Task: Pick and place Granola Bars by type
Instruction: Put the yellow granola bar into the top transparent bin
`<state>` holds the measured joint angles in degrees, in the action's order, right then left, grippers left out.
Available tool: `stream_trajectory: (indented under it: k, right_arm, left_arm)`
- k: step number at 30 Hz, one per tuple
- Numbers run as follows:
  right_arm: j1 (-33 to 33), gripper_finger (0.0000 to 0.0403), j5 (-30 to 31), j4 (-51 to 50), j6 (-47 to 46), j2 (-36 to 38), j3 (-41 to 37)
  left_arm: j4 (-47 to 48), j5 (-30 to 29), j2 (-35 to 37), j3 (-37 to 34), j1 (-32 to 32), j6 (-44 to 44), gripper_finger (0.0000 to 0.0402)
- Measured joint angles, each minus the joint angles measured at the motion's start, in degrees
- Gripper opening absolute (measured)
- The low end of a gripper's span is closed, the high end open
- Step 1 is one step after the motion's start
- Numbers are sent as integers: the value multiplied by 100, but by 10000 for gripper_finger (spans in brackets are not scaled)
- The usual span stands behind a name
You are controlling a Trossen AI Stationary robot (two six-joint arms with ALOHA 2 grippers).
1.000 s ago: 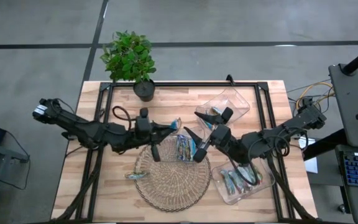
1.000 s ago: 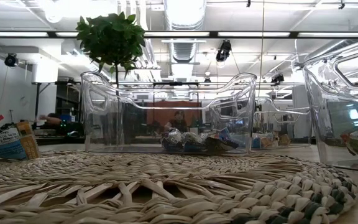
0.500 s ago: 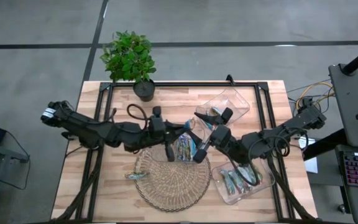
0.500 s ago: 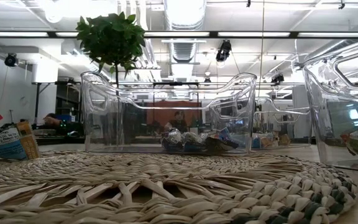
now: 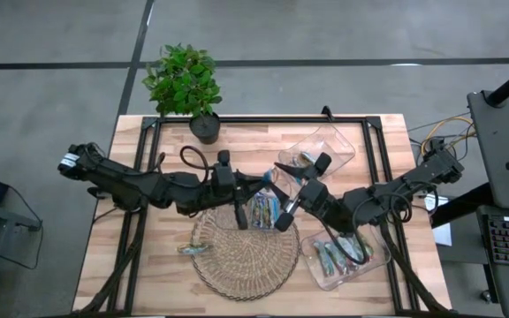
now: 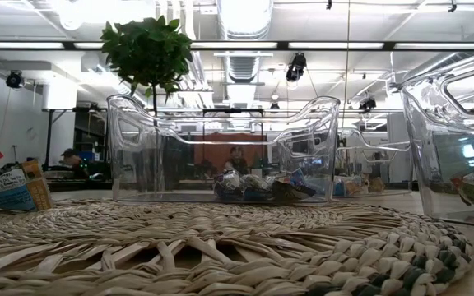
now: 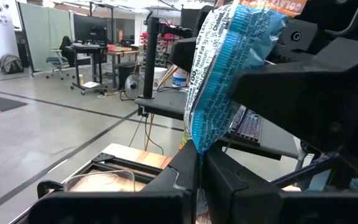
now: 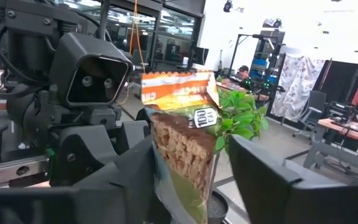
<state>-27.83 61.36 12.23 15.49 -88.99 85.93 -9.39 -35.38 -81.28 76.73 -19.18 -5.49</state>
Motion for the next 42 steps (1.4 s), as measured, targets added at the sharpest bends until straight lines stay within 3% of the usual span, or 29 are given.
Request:
stream_trajectory:
  k: [12,19,26,32,37,42]
  right_arm:
    - [0,28,-1,0,28,-4,0]
    - [0,16,-4,26,438,3,0]
    - [4,13,60,22,445,66,0]
    - [-5,12,597,-73,423,156,-2]
    - [85,12,778,-1417,-685,583,0]
    - [551,11,-178,-4064,-3036,1140,0]
  left_arm:
    - [-4,12,0,0,24,-58,0]
    - [42,-44,43,72,51,8,22]
    - [127,-31,224,76,240,100,106]
    - [131,-102,313,91,376,89,189]
    - [181,-60,315,92,396,87,249]
    - [277,-55,330,92,424,94,274]
